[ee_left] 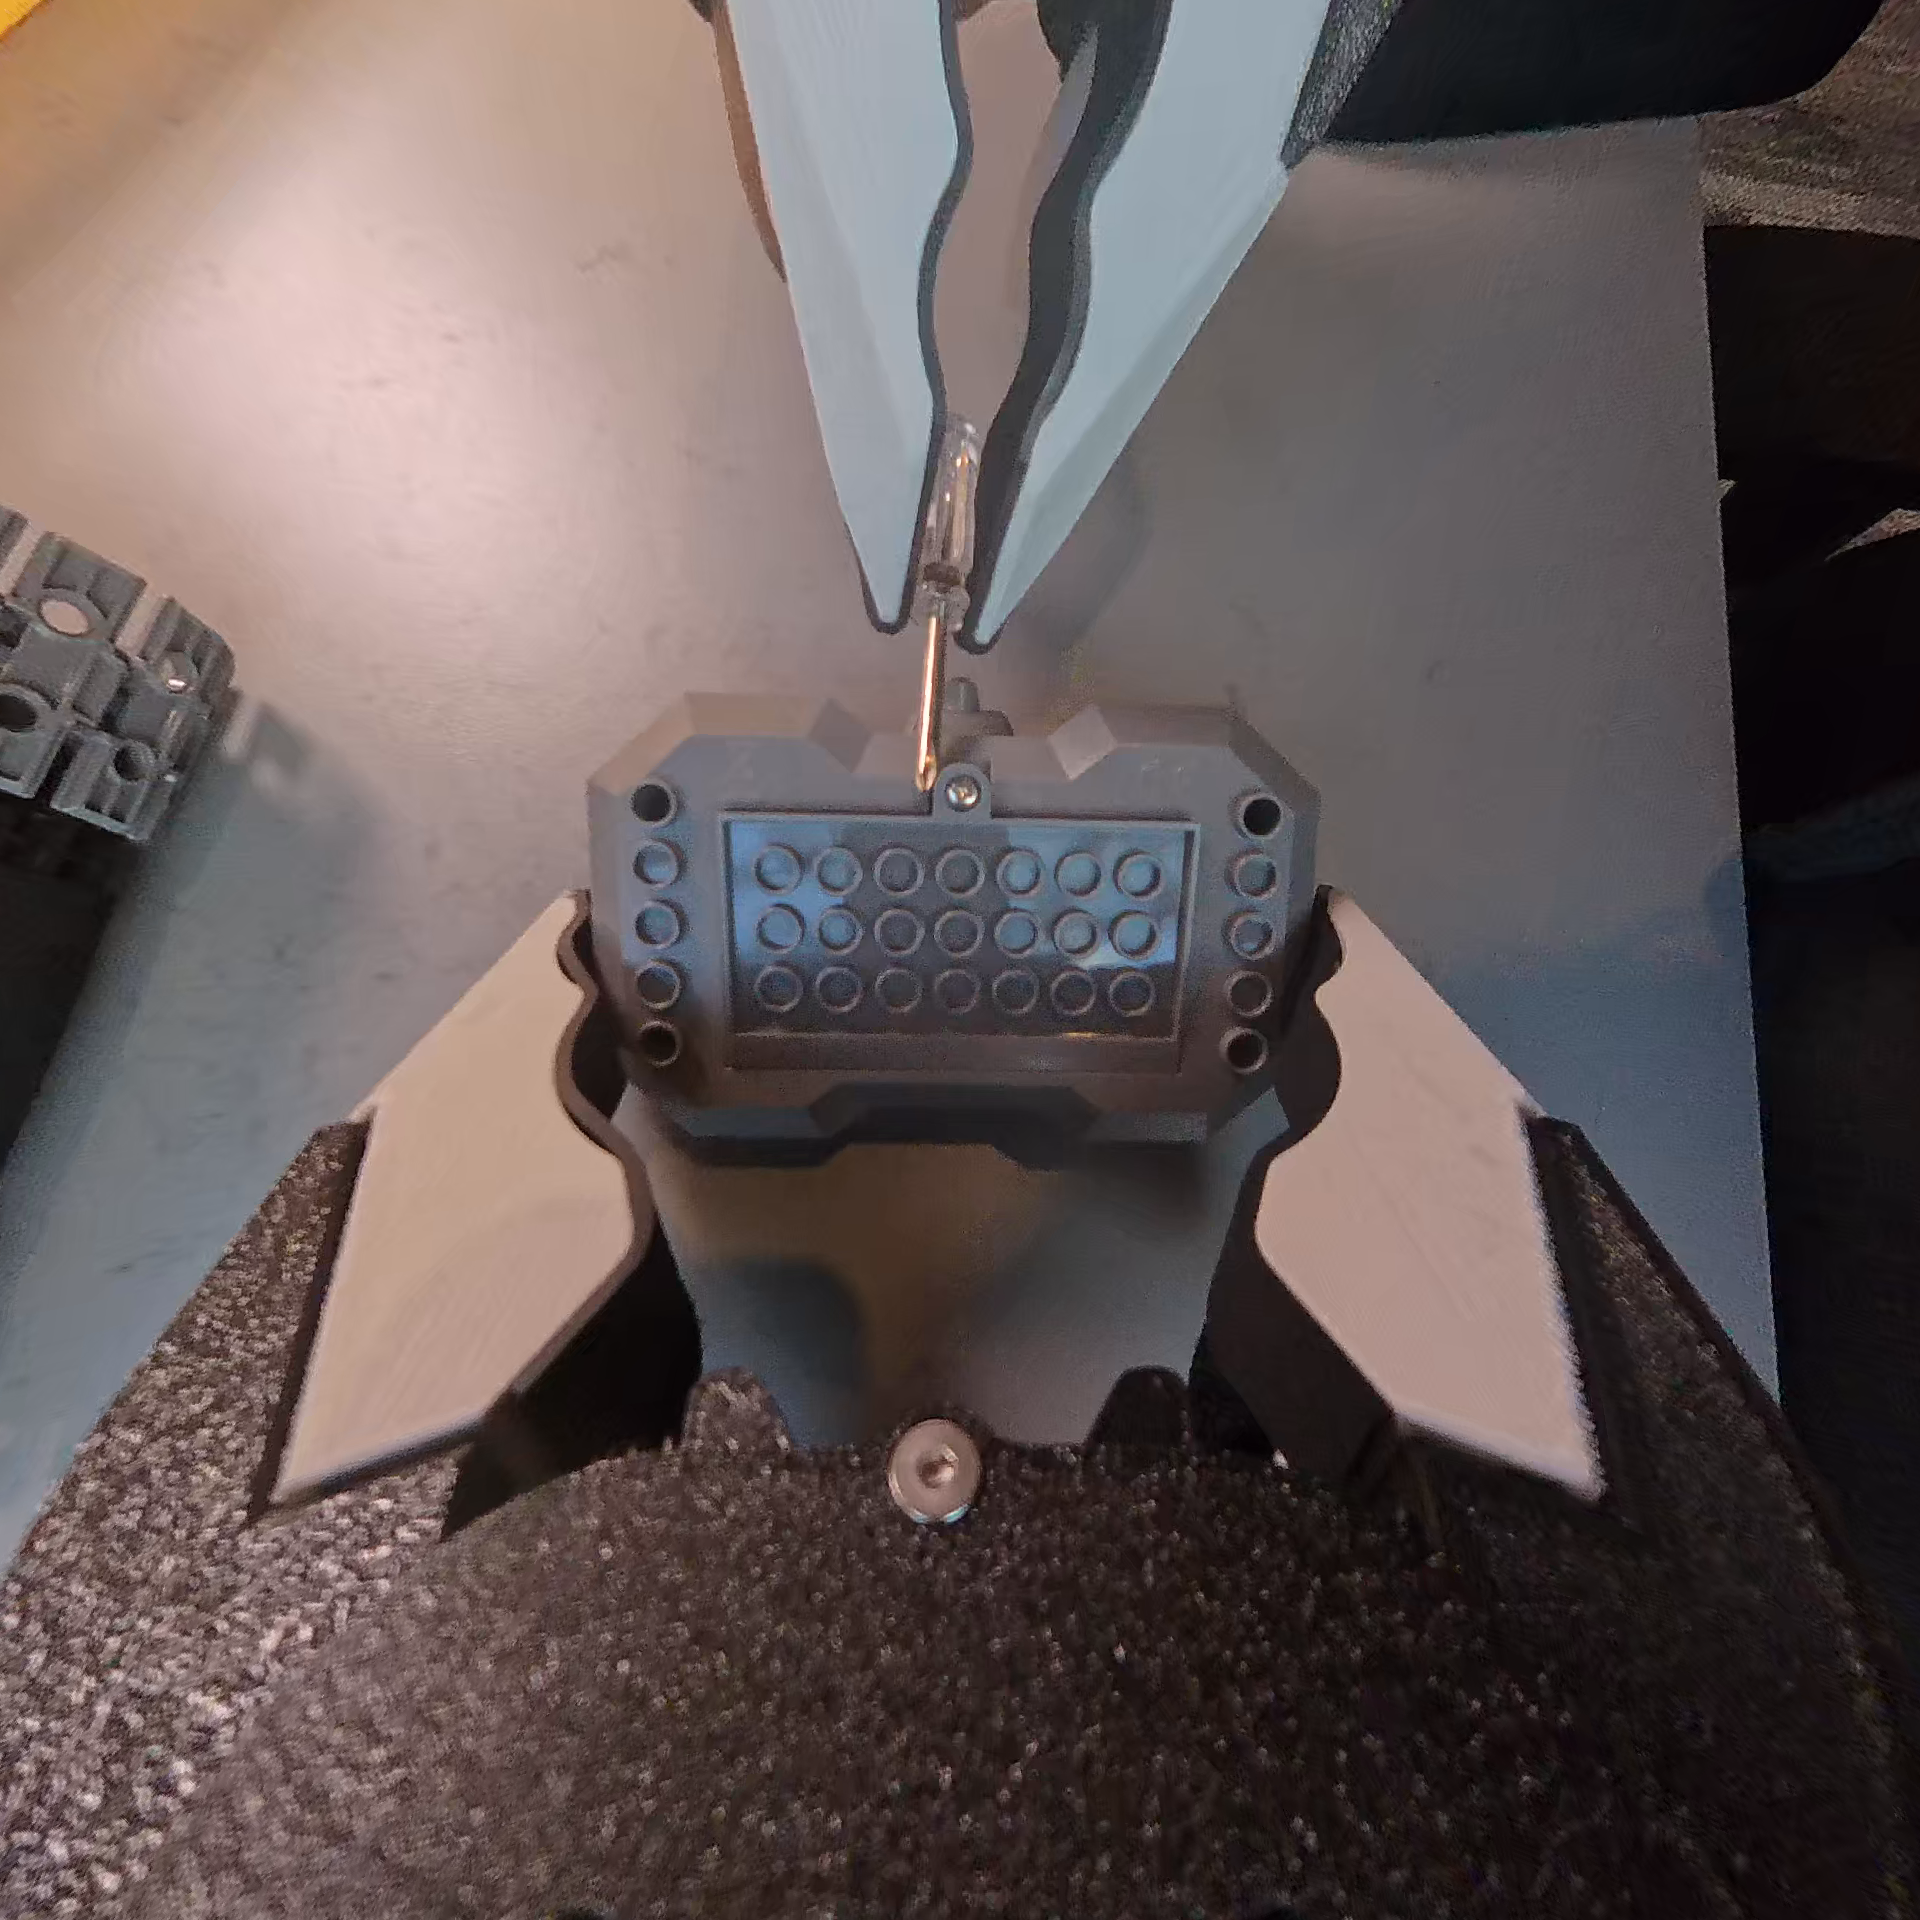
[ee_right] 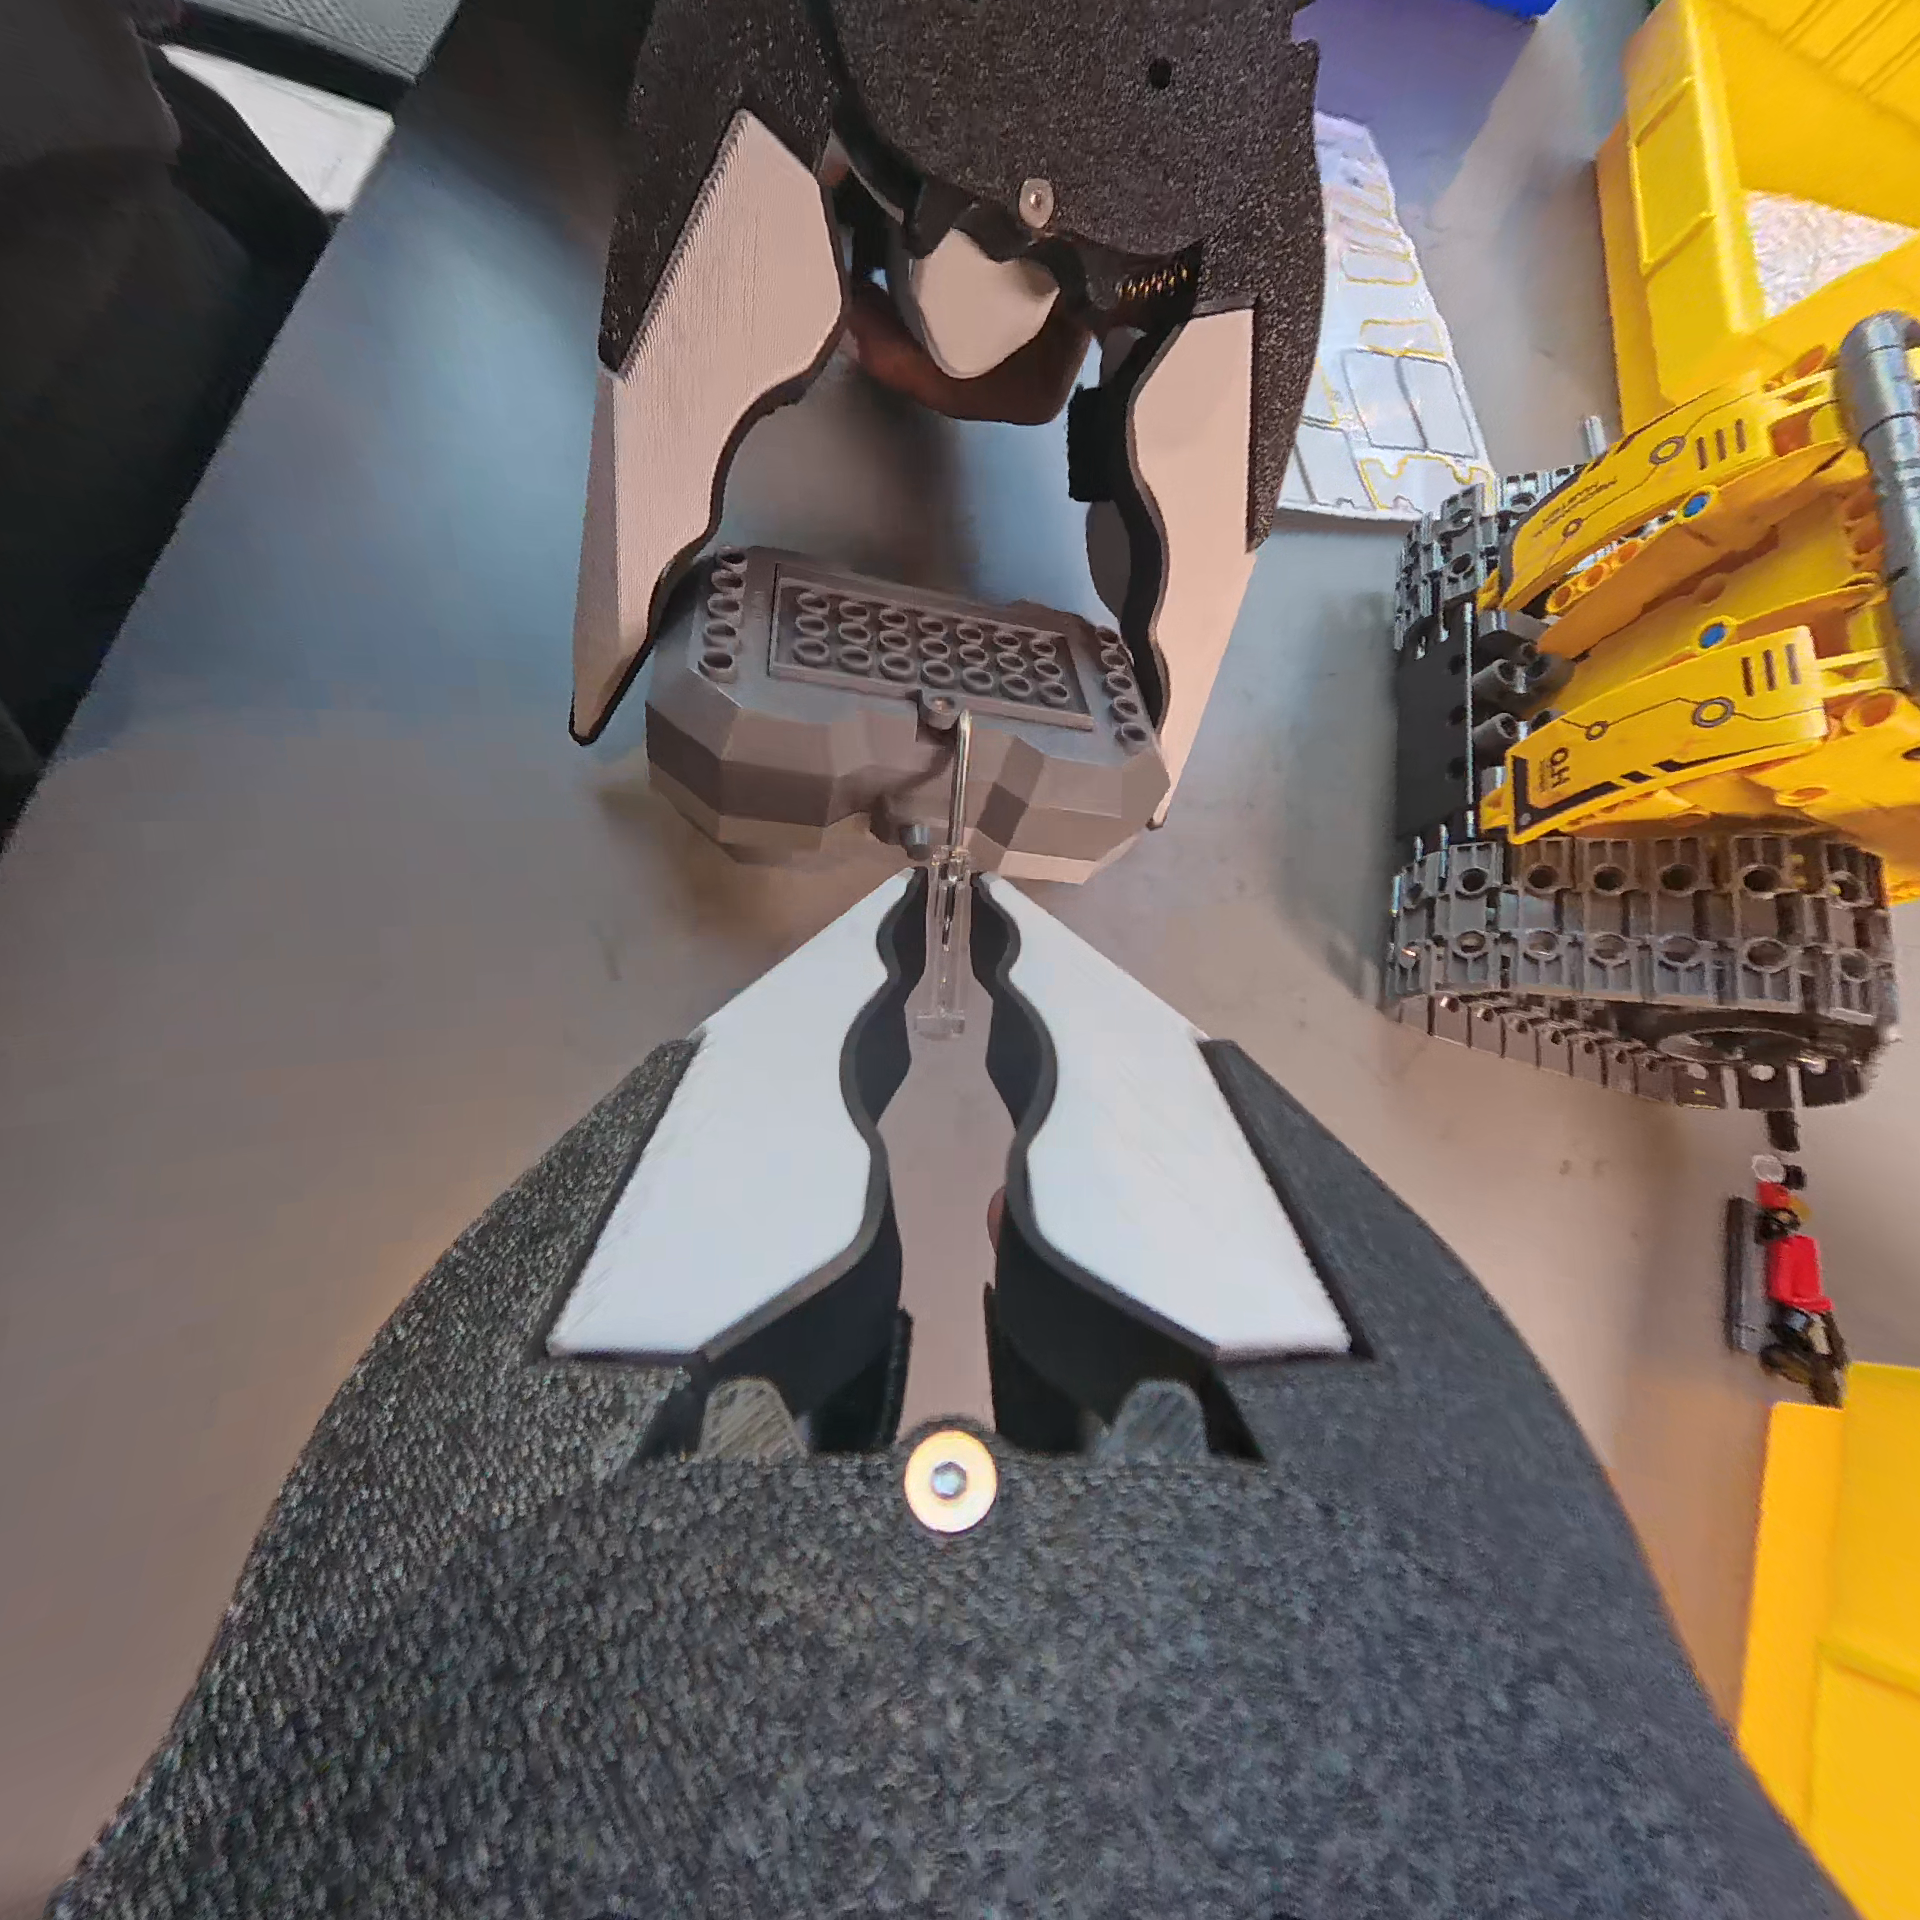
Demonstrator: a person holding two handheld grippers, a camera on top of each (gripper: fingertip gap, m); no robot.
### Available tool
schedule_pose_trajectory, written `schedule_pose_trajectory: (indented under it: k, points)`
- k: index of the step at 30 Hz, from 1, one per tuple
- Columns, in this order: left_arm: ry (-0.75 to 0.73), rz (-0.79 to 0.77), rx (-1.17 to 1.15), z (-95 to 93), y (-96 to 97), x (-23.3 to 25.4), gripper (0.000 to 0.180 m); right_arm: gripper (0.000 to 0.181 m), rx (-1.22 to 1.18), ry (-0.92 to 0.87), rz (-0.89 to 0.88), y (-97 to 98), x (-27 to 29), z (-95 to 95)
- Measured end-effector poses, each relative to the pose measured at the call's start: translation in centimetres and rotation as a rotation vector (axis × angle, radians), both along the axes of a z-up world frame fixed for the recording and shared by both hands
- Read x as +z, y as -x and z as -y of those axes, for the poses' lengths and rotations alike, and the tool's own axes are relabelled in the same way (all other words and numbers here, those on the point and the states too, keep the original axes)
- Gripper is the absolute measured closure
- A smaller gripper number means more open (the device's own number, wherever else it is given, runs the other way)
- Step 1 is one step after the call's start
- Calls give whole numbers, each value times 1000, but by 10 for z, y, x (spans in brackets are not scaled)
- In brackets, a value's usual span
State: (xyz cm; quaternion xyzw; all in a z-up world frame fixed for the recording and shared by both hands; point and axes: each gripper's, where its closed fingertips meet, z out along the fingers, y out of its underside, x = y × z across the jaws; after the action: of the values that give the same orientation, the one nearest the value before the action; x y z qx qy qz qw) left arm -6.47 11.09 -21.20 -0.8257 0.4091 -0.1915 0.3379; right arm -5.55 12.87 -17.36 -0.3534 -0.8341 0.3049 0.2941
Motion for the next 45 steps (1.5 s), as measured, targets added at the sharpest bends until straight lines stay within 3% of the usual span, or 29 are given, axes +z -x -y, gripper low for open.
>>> schedule_pose_trajectory:
  k: [10, 26, 37, 45]
  points:
    - [-16, 20, -8, 0, -6, 1, 51, 174, 3, 19, 18, 5, -2, 10]
    - [-34, 14, -9, 3, -6, 1, 51, 174, 11, -154, 143, -13, -2, -1]
    - [-45, 23, 0, 2, -7, 4, 52, 174, -18, -49, 114, -4, 2, 10]
    - [-55, 36, -10, 4, -10, 7, 53, 174, -38, -69, 112, -2, 1, 5]
